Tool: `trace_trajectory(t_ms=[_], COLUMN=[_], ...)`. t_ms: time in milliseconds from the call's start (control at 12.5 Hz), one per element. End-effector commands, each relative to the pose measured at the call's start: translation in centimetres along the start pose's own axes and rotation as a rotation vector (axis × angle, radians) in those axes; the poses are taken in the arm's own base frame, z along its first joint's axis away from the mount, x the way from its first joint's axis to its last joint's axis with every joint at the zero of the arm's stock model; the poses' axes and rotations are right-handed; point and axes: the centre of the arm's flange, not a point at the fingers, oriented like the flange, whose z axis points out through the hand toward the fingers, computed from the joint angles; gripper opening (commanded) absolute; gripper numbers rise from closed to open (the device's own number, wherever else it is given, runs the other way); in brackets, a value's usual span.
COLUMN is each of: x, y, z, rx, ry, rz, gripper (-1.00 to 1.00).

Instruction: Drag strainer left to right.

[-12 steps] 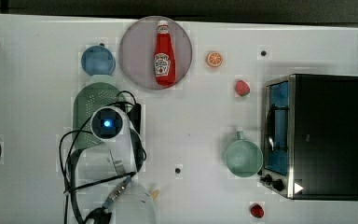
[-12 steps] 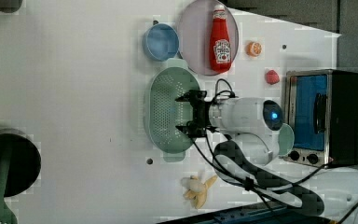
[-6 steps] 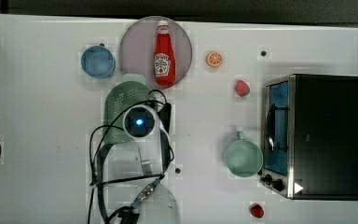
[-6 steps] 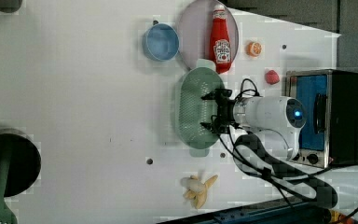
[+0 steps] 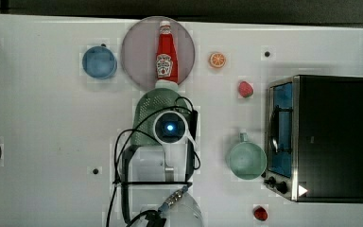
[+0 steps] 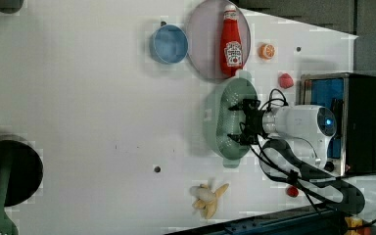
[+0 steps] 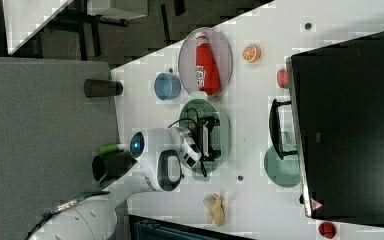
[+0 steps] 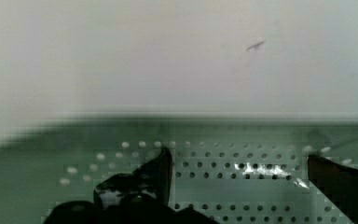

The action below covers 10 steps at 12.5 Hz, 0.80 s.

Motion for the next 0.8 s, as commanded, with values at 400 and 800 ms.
trace_trajectory(t_ms=[400,800], x=[8.6,12.2], y=[-1.1,-1.5], z=[-1.3,-1.9], rx=[0.018,0.028], ry=[0.061,0.089], rz=[-0.104,-0.109], gripper=[1.00,1.00])
